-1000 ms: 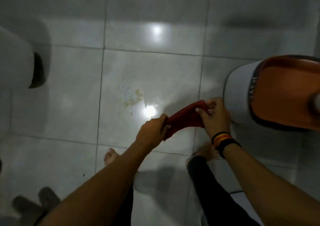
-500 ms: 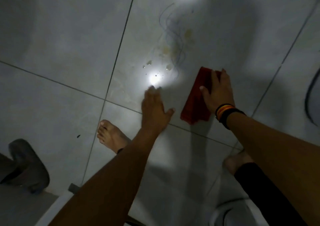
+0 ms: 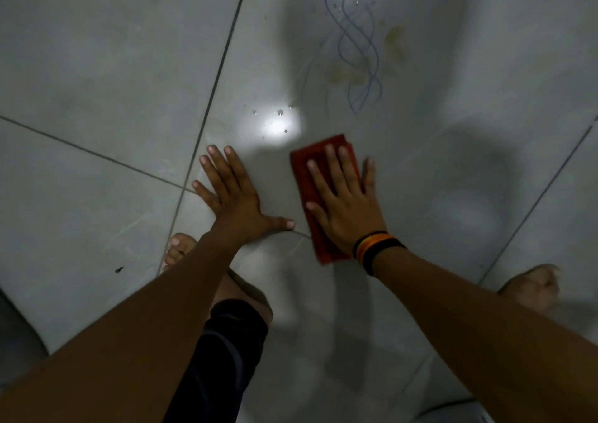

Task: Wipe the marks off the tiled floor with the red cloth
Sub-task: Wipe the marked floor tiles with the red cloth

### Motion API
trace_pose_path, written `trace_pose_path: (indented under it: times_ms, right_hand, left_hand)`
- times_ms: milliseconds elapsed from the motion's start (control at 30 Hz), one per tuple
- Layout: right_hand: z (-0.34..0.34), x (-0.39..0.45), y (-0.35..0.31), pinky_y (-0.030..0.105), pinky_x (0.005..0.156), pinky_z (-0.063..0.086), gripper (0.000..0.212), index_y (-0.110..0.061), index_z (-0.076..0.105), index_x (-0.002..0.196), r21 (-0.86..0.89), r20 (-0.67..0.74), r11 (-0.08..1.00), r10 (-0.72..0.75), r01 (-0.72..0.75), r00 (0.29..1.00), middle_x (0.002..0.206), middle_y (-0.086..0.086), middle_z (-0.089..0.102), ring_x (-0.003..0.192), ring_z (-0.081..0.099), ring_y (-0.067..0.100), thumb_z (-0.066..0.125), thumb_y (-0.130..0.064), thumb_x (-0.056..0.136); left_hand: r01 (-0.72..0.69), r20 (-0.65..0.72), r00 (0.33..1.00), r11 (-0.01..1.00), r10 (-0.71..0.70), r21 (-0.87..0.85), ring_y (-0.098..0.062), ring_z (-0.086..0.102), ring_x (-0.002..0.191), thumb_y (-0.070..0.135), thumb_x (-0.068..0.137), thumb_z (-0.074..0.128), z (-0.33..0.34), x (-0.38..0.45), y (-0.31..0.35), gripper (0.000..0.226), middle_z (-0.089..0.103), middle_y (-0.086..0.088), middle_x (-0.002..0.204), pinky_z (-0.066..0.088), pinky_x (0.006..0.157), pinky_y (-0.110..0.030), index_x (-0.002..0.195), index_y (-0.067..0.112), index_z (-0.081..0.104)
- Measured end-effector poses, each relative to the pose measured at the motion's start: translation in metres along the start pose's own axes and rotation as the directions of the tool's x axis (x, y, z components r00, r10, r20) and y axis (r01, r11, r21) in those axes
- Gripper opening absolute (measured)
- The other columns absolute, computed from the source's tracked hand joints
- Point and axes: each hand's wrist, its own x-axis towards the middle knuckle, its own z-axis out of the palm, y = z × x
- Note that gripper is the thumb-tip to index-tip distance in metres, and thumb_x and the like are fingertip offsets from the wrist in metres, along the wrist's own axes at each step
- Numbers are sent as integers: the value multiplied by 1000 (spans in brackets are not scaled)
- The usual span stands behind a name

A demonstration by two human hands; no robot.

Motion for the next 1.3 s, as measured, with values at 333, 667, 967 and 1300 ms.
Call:
trace_pose_path:
  times_ms: [333,667,967,1300]
  right_hand:
    - [-61,60,70,65,124,0,82,-6,1,163,238,44,625,758,-743,651,170,26,-6,157,-7,46,32,-46,100]
    - [-37,39,15,67,124,9,67,-25,12,165,7,101,989,-147,147,984,173,8,4,160,3,29,31,-50,106]
    - [-82,135,92,67,123,4,72,-17,5,165,273,-67,716,681,-643,729,172,18,-4,159,-5,40,24,-53,105]
    - [-72,69,103,71,119,-4,67,-32,4,164,12,90,987,161,-163,983,174,2,-5,160,-6,26,29,-54,106]
  left_hand:
    - [73,89,994,997,-70,-32,-42,-53,139,91,37,77,-9,4,5,185,-52,-25,154,-36,103,-66,143,11,-52]
    - [97,42,995,994,-95,-52,-44,-43,148,82,49,83,-21,-10,21,177,-46,-23,160,-27,114,-69,155,6,-36]
    - [191,-83,973,955,-214,-229,-45,-36,151,88,26,83,-42,43,52,195,-38,-29,163,-42,100,-55,154,-3,-32]
    - [131,-122,981,975,-154,-178,-51,-33,151,82,36,86,-72,46,73,187,-33,-35,162,-23,113,-69,155,-8,-26]
